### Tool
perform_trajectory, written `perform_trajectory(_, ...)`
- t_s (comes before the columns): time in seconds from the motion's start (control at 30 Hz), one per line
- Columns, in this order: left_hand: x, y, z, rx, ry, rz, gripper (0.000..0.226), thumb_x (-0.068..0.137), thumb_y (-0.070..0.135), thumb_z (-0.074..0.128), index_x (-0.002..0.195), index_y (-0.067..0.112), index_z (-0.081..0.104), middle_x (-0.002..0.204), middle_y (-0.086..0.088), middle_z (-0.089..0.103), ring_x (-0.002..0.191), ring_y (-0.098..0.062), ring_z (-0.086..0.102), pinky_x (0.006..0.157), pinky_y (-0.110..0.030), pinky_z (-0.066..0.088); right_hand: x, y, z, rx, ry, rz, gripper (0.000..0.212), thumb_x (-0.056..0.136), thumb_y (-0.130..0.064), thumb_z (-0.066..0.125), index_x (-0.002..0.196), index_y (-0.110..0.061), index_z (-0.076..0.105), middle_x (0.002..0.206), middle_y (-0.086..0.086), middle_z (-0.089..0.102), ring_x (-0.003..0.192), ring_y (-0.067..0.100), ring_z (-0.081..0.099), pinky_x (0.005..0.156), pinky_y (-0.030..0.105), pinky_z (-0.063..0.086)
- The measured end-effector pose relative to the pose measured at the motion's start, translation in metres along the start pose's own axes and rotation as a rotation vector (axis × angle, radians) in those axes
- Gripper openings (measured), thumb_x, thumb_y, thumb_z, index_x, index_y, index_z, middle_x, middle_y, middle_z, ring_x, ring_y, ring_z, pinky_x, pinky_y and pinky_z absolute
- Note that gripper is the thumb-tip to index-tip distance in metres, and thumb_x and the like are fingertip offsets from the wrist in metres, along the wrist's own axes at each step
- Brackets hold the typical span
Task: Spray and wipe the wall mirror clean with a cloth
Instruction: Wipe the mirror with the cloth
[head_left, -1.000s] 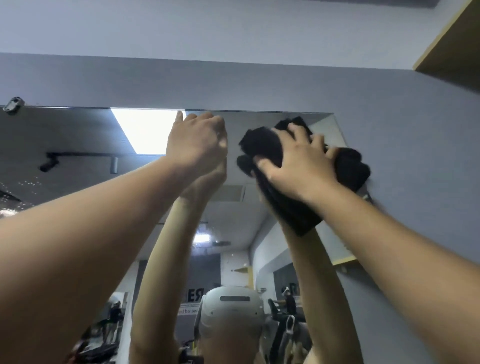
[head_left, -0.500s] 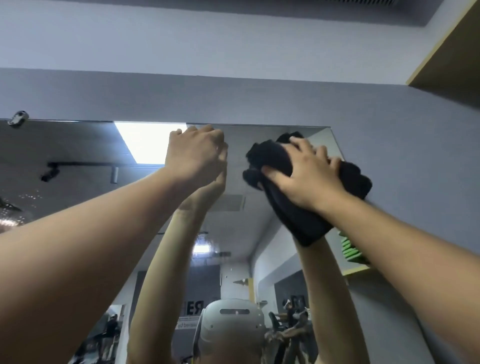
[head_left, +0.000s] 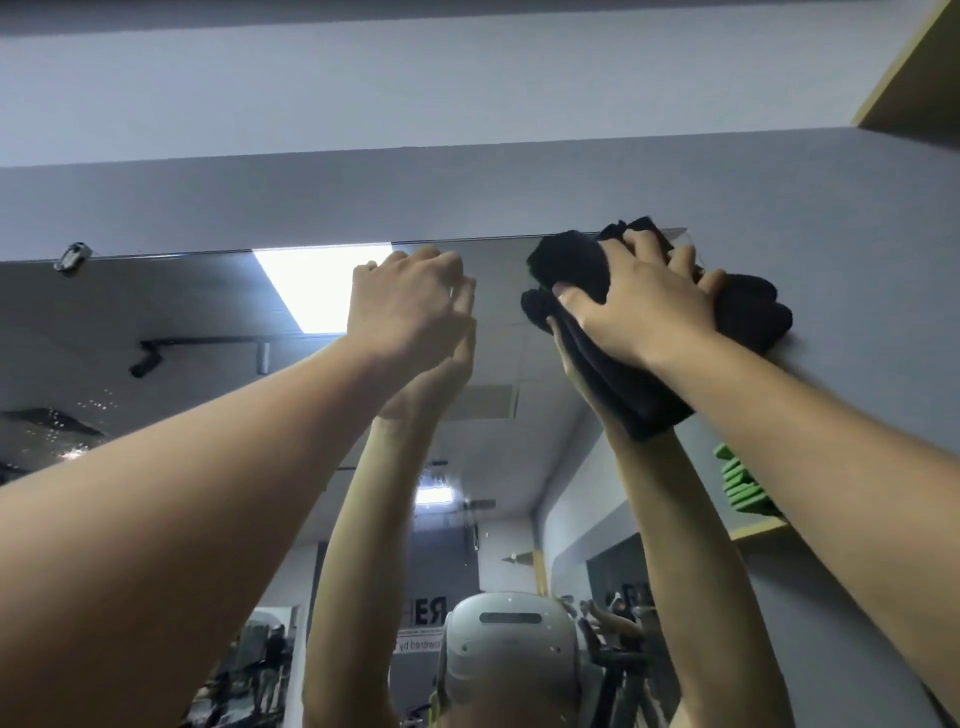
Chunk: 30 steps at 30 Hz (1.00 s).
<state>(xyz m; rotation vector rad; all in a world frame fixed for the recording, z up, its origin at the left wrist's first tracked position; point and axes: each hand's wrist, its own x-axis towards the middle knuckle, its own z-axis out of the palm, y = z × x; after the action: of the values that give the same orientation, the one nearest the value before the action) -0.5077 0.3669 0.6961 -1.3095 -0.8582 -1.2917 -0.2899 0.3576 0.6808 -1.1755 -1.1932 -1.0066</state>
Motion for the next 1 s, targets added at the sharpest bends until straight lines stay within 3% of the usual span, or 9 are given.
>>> perform_trajectory(0.1, -0.003, 0.004, 0.0, -0.039, -0.016, -0.041, 0.027, 0.107, 0.041, 0.038, 0.089, 0.024, 0.049, 0.096, 0.005, 0.048, 0.106, -0.03, 0.055, 0.085, -0.041, 0.032, -0.047, -0.013, -0.001, 0.017, -0.046, -0.127, 0.071, 0.092, -0.073, 0.037, 0.152, -0.036, 0.03, 0.163, 0.0, 0.022, 0.142, 0.04, 0.026, 0.113, 0.061, 0.021)
perform_trajectory(0.23, -0.002, 0.005, 0.0, -0.045, -0.022, -0.062, 0.029, 0.107, 0.044, 0.038, 0.088, 0.025, 0.049, 0.106, -0.001, 0.059, 0.11, -0.031, 0.056, 0.089, -0.043, 0.035, -0.116, -0.022, 0.001, -0.006, -0.109, -0.329, 0.078, 0.085, -0.08, 0.029, 0.153, -0.041, 0.025, 0.165, -0.003, 0.018, 0.146, 0.034, 0.022, 0.114, 0.059, 0.019)
perform_trajectory(0.37, -0.003, 0.007, 0.0, -0.022, -0.03, -0.072, 0.029, 0.107, 0.044, 0.037, 0.089, 0.024, 0.05, 0.109, -0.002, 0.062, 0.107, -0.031, 0.056, 0.087, -0.042, 0.034, -0.122, -0.011, -0.002, 0.016, -0.16, -0.413, 0.082, 0.08, -0.082, 0.022, 0.153, -0.045, 0.024, 0.166, -0.009, 0.015, 0.148, 0.03, 0.02, 0.115, 0.055, 0.017)
perform_trajectory(0.5, -0.004, 0.01, 0.002, 0.003, -0.016, -0.063, 0.028, 0.107, 0.042, 0.038, 0.092, 0.024, 0.05, 0.111, -0.004, 0.063, 0.103, -0.031, 0.057, 0.09, -0.044, 0.037, -0.09, -0.006, 0.0, 0.049, -0.117, -0.344, 0.073, 0.089, -0.08, 0.03, 0.152, -0.045, 0.026, 0.164, -0.008, 0.017, 0.144, 0.028, 0.023, 0.114, 0.056, 0.018)
perform_trajectory(0.63, -0.007, 0.009, 0.003, 0.008, -0.021, -0.053, 0.029, 0.106, 0.041, 0.039, 0.099, 0.021, 0.059, 0.11, -0.002, 0.062, 0.102, -0.03, 0.057, 0.09, -0.042, 0.039, -0.032, 0.007, 0.002, 0.041, -0.048, -0.163, 0.071, 0.092, -0.076, 0.035, 0.151, -0.038, 0.032, 0.161, -0.003, 0.024, 0.141, 0.036, 0.029, 0.112, 0.06, 0.021)
perform_trajectory(0.83, -0.006, 0.004, 0.004, 0.014, -0.049, -0.06, 0.024, 0.106, 0.035, 0.035, 0.098, 0.023, 0.055, 0.109, 0.001, 0.059, 0.104, -0.029, 0.056, 0.084, -0.04, 0.034, 0.046, 0.03, -0.008, 0.052, -0.048, 0.111, 0.074, 0.092, -0.074, 0.04, 0.148, -0.025, 0.037, 0.157, 0.007, 0.03, 0.14, 0.041, 0.028, 0.113, 0.063, 0.02)
perform_trajectory(1.0, 0.0, -0.003, 0.004, 0.006, -0.057, -0.036, 0.03, 0.107, 0.036, 0.036, 0.105, 0.022, 0.062, 0.11, 0.002, 0.061, 0.105, -0.028, 0.057, 0.083, -0.04, 0.033, 0.03, 0.014, 0.0, -0.027, 0.022, 0.083, 0.07, 0.092, -0.073, 0.036, 0.142, -0.025, 0.041, 0.152, 0.008, 0.034, 0.136, 0.042, 0.03, 0.108, 0.062, 0.022)
